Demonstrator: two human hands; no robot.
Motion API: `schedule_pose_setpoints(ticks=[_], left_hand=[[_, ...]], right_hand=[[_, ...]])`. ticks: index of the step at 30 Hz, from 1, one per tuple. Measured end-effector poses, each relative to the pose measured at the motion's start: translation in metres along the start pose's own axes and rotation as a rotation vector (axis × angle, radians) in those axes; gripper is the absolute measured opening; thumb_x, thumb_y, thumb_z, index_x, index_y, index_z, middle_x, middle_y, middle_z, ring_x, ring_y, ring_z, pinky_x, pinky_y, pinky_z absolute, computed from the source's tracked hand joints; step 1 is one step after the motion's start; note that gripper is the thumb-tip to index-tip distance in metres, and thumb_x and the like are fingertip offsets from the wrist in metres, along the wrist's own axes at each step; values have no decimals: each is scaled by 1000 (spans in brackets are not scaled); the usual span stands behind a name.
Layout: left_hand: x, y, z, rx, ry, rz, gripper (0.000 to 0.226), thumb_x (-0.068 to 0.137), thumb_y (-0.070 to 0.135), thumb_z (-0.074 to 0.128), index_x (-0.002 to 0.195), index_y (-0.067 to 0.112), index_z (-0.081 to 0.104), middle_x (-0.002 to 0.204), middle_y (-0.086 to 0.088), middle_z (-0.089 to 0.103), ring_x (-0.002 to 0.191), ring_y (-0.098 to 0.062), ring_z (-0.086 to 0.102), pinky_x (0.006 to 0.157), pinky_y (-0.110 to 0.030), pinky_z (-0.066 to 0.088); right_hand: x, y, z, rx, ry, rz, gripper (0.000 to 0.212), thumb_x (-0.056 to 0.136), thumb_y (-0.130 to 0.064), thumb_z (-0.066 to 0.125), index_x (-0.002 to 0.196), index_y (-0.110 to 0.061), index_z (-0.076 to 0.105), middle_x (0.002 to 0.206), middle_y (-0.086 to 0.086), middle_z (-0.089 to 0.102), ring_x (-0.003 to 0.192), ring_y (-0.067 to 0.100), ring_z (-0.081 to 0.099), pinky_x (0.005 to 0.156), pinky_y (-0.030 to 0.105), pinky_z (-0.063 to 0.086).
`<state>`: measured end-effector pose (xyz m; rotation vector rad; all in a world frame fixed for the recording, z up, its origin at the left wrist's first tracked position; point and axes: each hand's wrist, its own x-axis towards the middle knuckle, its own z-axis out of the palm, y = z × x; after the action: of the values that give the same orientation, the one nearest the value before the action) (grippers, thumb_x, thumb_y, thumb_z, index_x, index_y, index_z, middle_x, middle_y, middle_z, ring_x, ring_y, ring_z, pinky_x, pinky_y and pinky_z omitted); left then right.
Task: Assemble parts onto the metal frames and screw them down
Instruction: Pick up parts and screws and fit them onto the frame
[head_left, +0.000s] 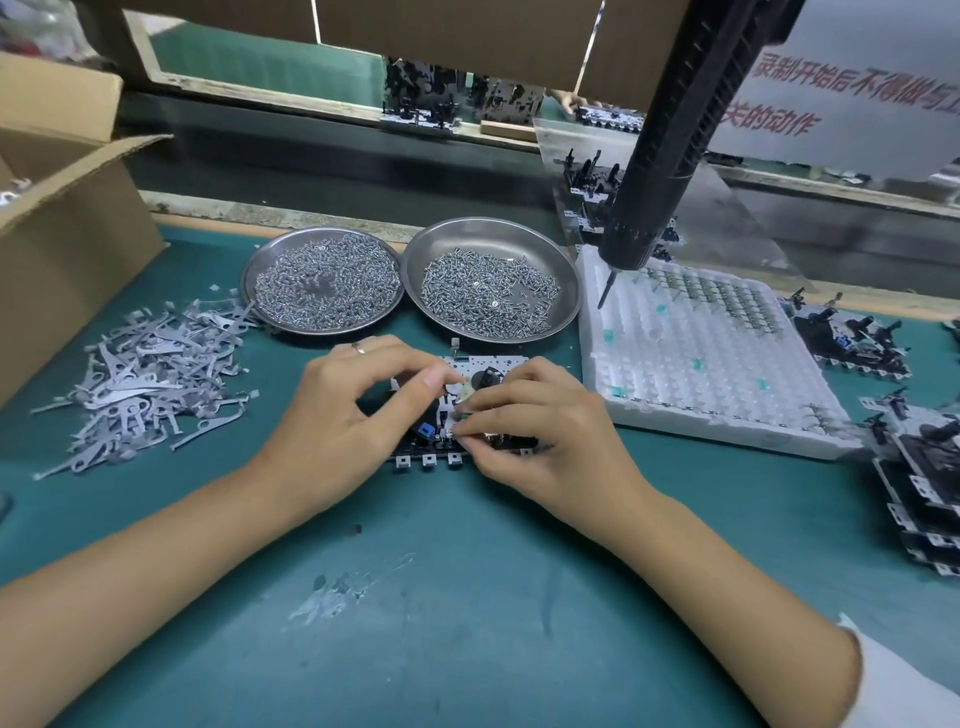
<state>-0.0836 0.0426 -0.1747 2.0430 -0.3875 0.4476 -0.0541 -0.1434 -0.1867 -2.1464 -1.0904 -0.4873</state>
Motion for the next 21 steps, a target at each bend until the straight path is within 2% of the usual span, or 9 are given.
schedule_pose_setpoints(ticks=[5, 8, 11, 14, 16, 21], left_hand=[[0, -2, 0, 8, 3, 2, 17, 88, 26, 55, 87, 19, 71, 80, -3, 67, 82, -19, 62, 81, -46, 45], [-2, -1, -1, 68, -58, 66, 22, 82, 33, 55, 91, 18, 69, 81, 3, 64, 80, -11, 58, 81, -40, 45], [-5, -2, 1, 243, -143, 168, 33, 76, 36, 58, 102, 18, 67, 90, 9, 62, 84, -10, 57, 85, -39, 42], [-7, -6, 5, 363, -166, 199, 40, 73, 38, 57, 109, 21, 64, 97, 11, 60, 90, -11, 56, 89, -37, 39], [-7, -6, 6, 372, -150, 192, 41, 73, 39, 57, 110, 21, 63, 94, 13, 59, 89, -8, 54, 88, -37, 39], [-7, -7, 7, 326, -157, 160, 45, 74, 42, 57, 113, 22, 62, 87, 19, 60, 87, 1, 49, 90, -30, 36]], right_hand=[[0, -1, 1, -6, -22, -7, 7, 75, -9, 76, 81, -9, 78, 89, 1, 73, 75, 28, 58, 69, 43, 50], [0, 0, -1, 1, -54, -14, 9, 75, -6, 73, 83, -9, 78, 90, 3, 72, 77, 29, 58, 70, 42, 50], [-1, 1, -4, 52, -80, 21, 13, 75, -2, 73, 86, -7, 77, 90, 3, 72, 78, 28, 57, 73, 36, 49], [0, 0, -5, 114, -73, 112, 17, 74, -2, 76, 90, -7, 77, 87, 1, 73, 79, 25, 55, 74, 26, 48], [0, -1, -6, 122, -68, 117, 15, 74, -2, 76, 89, -7, 77, 91, 2, 73, 81, 22, 54, 77, 20, 45], [0, -2, -7, 155, -74, 146, 17, 75, 1, 71, 89, -7, 77, 91, 5, 69, 81, 10, 48, 78, 18, 40]])
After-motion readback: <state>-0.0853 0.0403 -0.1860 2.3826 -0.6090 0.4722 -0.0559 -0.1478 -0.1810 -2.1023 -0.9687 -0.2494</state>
